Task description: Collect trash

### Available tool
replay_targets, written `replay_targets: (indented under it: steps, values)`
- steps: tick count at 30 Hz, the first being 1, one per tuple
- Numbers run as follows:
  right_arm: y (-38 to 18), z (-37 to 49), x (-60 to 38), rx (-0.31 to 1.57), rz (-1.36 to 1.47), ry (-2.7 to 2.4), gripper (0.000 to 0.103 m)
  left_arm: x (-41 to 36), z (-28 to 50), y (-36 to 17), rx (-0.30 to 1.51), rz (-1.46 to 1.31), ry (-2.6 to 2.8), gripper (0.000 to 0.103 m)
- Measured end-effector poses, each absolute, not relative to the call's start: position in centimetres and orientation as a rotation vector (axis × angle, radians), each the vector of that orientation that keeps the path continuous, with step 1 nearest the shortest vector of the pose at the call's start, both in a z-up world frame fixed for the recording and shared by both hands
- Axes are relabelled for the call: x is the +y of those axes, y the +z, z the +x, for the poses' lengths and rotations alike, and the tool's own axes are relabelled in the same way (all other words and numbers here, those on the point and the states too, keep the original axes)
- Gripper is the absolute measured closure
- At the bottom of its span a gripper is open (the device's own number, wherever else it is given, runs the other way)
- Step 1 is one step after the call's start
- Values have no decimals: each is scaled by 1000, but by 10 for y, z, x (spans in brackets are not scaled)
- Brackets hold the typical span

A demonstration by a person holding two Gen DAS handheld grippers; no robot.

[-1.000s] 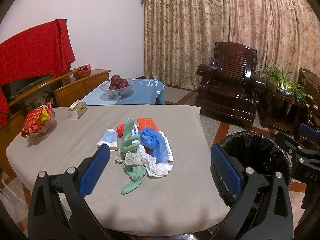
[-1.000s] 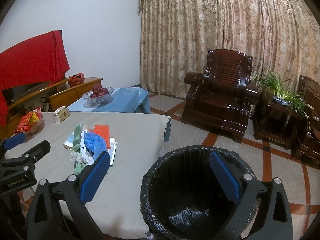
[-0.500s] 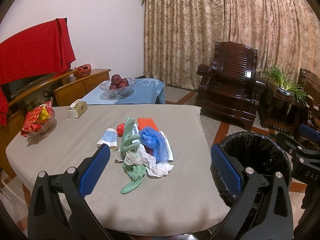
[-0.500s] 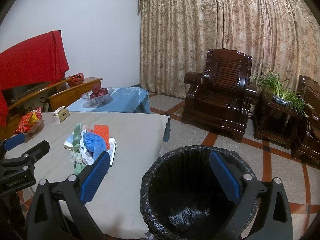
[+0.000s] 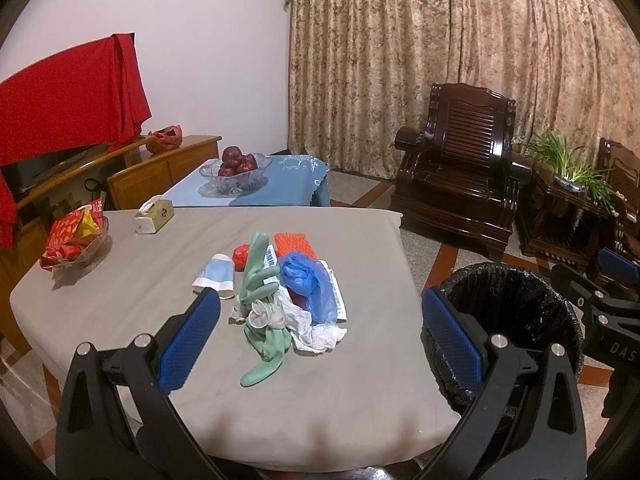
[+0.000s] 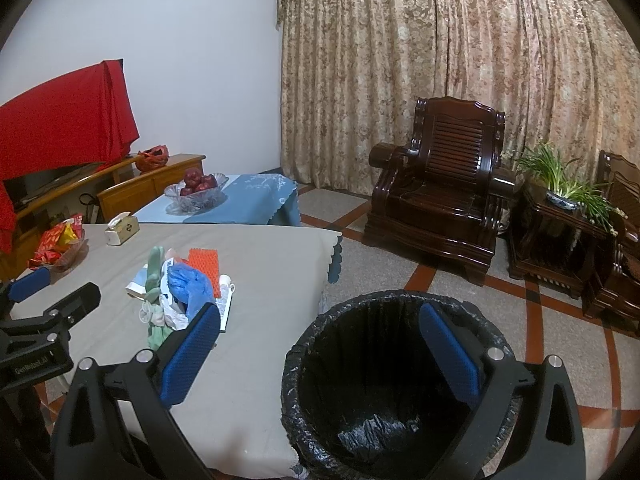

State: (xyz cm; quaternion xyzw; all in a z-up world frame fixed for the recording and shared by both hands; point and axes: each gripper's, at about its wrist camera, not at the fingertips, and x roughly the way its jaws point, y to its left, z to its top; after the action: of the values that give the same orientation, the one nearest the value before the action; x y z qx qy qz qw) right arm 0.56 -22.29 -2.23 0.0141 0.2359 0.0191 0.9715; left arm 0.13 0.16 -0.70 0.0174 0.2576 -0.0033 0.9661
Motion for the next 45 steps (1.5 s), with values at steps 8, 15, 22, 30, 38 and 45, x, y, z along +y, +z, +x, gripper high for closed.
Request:
replay_targets:
  steps: [8,15,22,30,38,45]
  values:
    - [-39,21,-207,491,12,84,6,43,14,-35,477,-29,27,5]
    - [-61,50,-183,509,22,165,6,80,25,-63,507,-1,115,5]
    - [-87,82,-156,553,6,225,6,103,43,-102,582,-8,137,5]
    - [-114,112,-137,611,-47,234,14,103,73,-142,650,-4,121,5]
    - [-131,135,-127,660,-65,251,22,97,101,-169,702,16,95,13]
    - [-141,146,-124,691,-67,254,22,92,123,-190,757,0,65,25]
